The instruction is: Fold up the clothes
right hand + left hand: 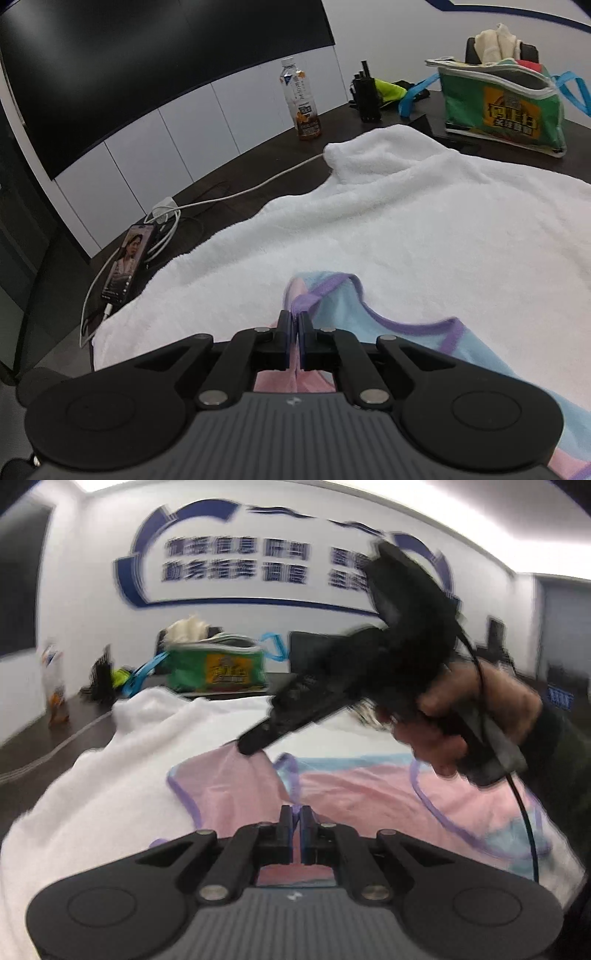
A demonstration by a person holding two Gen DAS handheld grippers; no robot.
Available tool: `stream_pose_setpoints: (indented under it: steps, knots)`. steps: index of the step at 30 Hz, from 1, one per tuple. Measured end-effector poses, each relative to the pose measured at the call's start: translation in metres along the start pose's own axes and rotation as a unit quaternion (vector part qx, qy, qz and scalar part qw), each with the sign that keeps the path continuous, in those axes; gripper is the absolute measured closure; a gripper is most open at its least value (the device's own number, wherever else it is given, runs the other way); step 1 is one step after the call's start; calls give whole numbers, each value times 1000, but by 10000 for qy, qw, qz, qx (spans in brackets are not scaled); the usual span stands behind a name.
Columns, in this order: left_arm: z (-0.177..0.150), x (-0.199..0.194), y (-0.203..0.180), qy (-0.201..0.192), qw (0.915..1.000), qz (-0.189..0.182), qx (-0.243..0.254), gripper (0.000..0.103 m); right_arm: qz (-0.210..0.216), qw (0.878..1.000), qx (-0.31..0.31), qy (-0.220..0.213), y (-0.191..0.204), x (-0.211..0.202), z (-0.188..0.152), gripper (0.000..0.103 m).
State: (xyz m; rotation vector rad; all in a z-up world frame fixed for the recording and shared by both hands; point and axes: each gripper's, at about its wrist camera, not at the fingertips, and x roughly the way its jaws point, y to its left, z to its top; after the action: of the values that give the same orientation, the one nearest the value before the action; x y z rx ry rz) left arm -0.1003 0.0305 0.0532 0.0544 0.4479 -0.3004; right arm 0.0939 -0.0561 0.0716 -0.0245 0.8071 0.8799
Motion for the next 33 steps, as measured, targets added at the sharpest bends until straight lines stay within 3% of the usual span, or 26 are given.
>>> stream_pose_setpoints:
  steps: [3, 7, 8, 9, 10, 11, 14, 16, 18, 19, 20, 21, 22, 23, 29, 33]
  knots:
    - [-5, 10, -28, 161, 9989, -101, 426, 101, -127, 9998, 84, -102, -11, -11, -9, 99]
    - [-11, 15, -49, 273, 9974, -429, 517, 101, -334, 9987, 350, -128, -31, -21, -23, 99]
    - [-12, 15, -53, 268, 9970, -463, 559, 96, -362, 9984, 421, -113, -35, -22, -26, 99]
    - [-13, 14, -53, 222, 9977, -336, 537, 94, -389, 9980, 492, -98, -39, -24, -29, 99]
    - [-11, 16, -47, 203, 9991, -89, 360, 84, -412, 9975, 562, -81, -43, -25, -32, 98]
    - [-8, 18, -40, 185, 9995, 160, 181, 62, -323, 9975, 622, -5, -43, -21, -32, 96]
    - [-2, 24, -21, 129, 9952, 905, -357, 55, -57, 9965, 798, 223, -43, -11, -32, 86]
    - [0, 32, -17, 259, 9918, 1075, -641, 55, -30, 9962, 790, 364, -39, 4, -25, 77]
    - [0, 42, -17, 445, 9884, 1244, -749, 58, -62, 9958, 746, 519, -35, 23, -19, 76]
    - [-1, 48, -17, 538, 9864, 1329, -803, 67, -84, 9956, 718, 591, -34, 32, -17, 76]
    - [-2, 49, -15, 588, 9857, 1336, -843, 91, -91, 9958, 672, 621, -33, 39, -15, 77]
    - [-3, 50, -13, 638, 9849, 1343, -883, 99, -111, 9962, 550, 669, -31, 47, -14, 82]
    - [-5, 46, -14, 600, 9852, 1357, -864, 99, -156, 9966, 421, 696, -28, 51, -14, 97]
    - [-7, 42, -14, 561, 9854, 1370, -844, 99, -181, 9972, 344, 645, -26, 50, -14, 100]
    - [-16, 25, -24, 304, 9864, 1534, -510, 100, 27, 9996, 278, -77, -21, 18, -7, 101]
    - [-17, 28, -35, 228, 9860, 1641, -208, 100, -11, 9991, 379, -187, -23, 3, -4, 101]
